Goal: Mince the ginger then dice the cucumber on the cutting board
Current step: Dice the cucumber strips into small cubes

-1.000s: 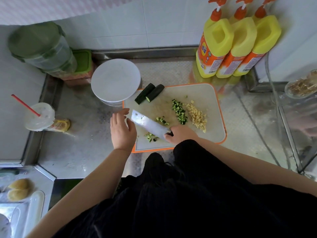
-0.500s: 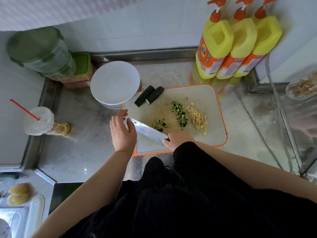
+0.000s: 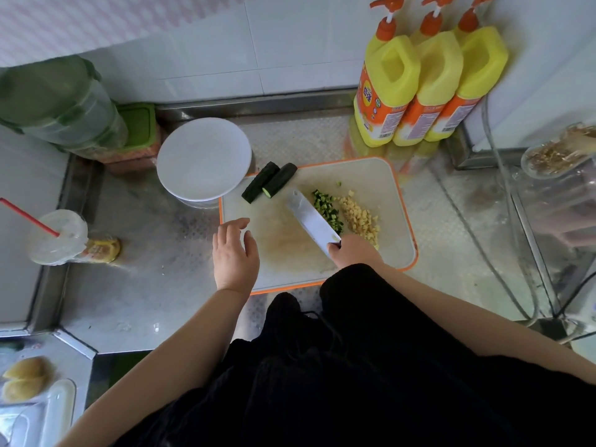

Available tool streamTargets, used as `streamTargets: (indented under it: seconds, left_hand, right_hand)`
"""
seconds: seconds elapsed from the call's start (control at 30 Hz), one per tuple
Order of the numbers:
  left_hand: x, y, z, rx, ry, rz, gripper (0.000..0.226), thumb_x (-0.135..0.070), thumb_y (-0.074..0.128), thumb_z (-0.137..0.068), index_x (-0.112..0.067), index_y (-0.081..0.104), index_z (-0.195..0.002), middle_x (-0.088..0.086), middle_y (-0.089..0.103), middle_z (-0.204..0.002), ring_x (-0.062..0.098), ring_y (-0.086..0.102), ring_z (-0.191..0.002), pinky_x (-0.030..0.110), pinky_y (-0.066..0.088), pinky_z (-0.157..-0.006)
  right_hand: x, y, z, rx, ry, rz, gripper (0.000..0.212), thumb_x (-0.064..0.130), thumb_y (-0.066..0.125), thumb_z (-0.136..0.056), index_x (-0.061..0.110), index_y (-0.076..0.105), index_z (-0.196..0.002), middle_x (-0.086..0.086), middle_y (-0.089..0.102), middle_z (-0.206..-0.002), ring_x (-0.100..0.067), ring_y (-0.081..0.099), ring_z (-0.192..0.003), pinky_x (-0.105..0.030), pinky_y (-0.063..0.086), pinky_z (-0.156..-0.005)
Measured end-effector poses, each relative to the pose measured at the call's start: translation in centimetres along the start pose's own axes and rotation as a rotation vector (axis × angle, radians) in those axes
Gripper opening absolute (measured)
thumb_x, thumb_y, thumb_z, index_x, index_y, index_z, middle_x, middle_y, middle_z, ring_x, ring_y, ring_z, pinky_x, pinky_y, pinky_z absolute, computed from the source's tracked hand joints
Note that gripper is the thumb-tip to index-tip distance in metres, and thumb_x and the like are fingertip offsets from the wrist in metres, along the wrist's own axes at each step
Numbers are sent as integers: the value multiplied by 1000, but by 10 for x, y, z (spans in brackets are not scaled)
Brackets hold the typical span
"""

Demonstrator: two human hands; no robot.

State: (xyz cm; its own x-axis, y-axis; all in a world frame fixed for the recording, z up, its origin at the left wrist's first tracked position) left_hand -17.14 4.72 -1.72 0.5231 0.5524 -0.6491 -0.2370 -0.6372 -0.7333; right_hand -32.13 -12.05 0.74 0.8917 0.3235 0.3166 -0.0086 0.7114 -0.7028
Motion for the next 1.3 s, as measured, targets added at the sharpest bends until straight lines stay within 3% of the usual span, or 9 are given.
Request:
streamTargets:
  seconds: [0.53, 0.7, 0.8, 0.9, 1.0, 1.07, 1.2, 1.3]
  left_hand:
    - [-13, 7, 2, 148, -18, 10, 24, -13, 49, -98, -14, 63, -118, -1, 62, -114, 19, 52, -110, 40, 46, -94]
    - [-16, 3, 3, 83, -63, 48, 27, -12, 48, -99, -12, 58, -124, 1, 60, -119, 19, 51, -114, 40, 44, -97]
    - [-21, 1, -1, 14, -44, 33, 32, -16, 47, -99, -10, 53, -130, 6, 56, -124, 24, 49, -117, 40, 39, -102]
    - [-34, 1, -5, 15, 149, -63, 40, -16, 43, -96, -6, 50, -134, 11, 53, -128, 28, 47, -119, 35, 33, -106]
    - [-54, 10, -4, 223, 407, -256, 71, 7, 48, -76, -14, 40, -144, 9, 45, -139, 31, 42, -127, 43, 34, -111]
    - [-66, 21, -2, 382, 575, -485, 93, 12, 48, -66, -25, 28, -149, 8, 34, -148, 35, 34, -136, 50, 26, -116]
    - [-86, 42, -1, 597, 834, -743, 85, -6, 51, -76, -32, 18, -150, 9, 23, -159, 40, 25, -143, 56, 17, -116]
    - [-102, 50, -2, 774, 905, -839, 78, -10, 34, -93, -35, -9, -153, 6, -16, -162, 36, -13, -148, 52, -11, -116]
  right_hand:
    - [-10, -10, 0, -50, 0, -203, 32, 23, 44, -91, 12, 33, -63, -3, 35, -59, -19, 34, -52, -29, 24, -49]
    - [-9, -24, 22, -119, -149, -89, 41, 52, 43, -95, 11, 43, -94, -3, 55, -75, -27, 56, -69, -35, 44, -63]
    - [-16, -21, 36, -146, -197, -40, 40, 43, 40, -98, 5, 38, -110, -12, 63, -89, -35, 62, -82, -39, 45, -69]
    - [-25, -16, 43, -165, -271, 8, 36, 32, 43, -99, 2, 36, -116, -16, 66, -93, -36, 64, -83, -34, 40, -61]
    - [-30, -12, 45, -180, -311, 20, 31, 28, 49, -96, 5, 37, -112, -14, 66, -92, -32, 64, -79, -31, 36, -56]
    - [-30, -12, 45, -182, -324, 27, 29, 27, 51, -96, 6, 37, -110, -13, 64, -95, -31, 64, -81, -31, 36, -56]
    - [-29, -11, 42, -170, -346, 19, 37, 25, 51, -96, 3, 36, -121, -14, 63, -100, -30, 63, -87, -29, 33, -59]
    - [-27, -6, 40, -148, -368, 70, 64, 25, 50, -98, -8, 17, -142, -18, 61, -112, -29, 62, -96, -29, 37, -63]
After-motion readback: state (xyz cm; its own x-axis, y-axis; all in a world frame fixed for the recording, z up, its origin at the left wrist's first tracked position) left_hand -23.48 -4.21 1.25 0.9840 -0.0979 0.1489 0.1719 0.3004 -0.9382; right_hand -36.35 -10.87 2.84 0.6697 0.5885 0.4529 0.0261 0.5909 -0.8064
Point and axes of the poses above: each hand's wrist, its own z-axis away from the middle knuckle, its own y-axis out of the palm, x = y × z, the point moved 1 cm from there along -z, towards the middle knuckle
